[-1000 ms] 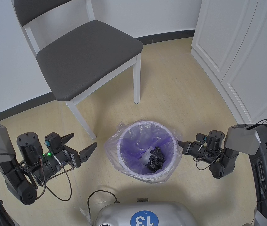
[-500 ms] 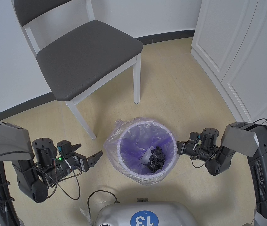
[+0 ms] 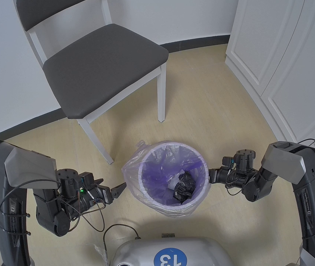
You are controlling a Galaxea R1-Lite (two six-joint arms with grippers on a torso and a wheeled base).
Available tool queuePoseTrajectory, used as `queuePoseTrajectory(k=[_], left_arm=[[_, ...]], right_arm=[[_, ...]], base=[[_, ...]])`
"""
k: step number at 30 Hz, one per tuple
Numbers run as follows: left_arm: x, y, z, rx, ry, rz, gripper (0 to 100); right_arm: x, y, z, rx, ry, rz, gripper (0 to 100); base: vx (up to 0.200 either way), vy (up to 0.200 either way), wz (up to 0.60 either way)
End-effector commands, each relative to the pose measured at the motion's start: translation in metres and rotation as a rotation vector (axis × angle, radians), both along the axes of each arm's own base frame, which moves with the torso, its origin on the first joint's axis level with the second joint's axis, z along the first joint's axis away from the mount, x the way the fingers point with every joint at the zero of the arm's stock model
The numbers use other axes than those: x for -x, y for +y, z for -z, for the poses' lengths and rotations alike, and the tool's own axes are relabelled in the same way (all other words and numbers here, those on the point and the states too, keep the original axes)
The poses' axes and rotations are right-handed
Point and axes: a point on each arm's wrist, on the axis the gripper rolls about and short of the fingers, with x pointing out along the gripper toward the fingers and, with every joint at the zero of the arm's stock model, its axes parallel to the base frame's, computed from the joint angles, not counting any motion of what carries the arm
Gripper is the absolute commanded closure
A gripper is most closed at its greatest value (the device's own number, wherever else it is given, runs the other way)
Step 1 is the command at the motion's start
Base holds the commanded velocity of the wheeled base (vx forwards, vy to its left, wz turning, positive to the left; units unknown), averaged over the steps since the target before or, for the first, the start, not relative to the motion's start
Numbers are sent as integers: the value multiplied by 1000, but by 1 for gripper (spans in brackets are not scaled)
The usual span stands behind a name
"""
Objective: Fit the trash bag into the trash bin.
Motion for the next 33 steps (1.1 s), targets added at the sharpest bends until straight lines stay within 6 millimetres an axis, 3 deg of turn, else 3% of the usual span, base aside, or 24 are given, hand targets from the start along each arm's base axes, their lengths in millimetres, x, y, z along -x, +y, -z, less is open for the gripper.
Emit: queuePoseTrajectory(k=[1,4,8,14,19,23,28,33], left_arm=[[-4,-1,1,24,-10,-6,0],[-7,-3,-2,36,-21,-9,0],[-18,-4,-6,81,-45,-46,0],[-33,-2,6,129,-31,-175,0],[-34,11,11,108,-18,-192,0],[-29,33,13,-12,-54,-57,0],[-23,57,8,-83,-132,154,0],[-28,68,15,-122,-205,304,0]], right_arm=[[-3,-1,-6,-2,-22,4,0],[-3,-6,-13,-3,-34,15,0],[-2,-19,-40,1,-81,35,0],[7,-30,-46,71,-113,32,0],[8,-42,-46,166,-168,19,0],[8,-48,-60,238,-233,0,0],[6,-48,-94,266,-250,-13,0],[14,-52,-122,382,-161,-85,0]], base=[[0,0,0],[0,0,0],[0,0,0],[0,0,0],[0,0,0],[0,0,0],[0,0,0],[0,0,0]])
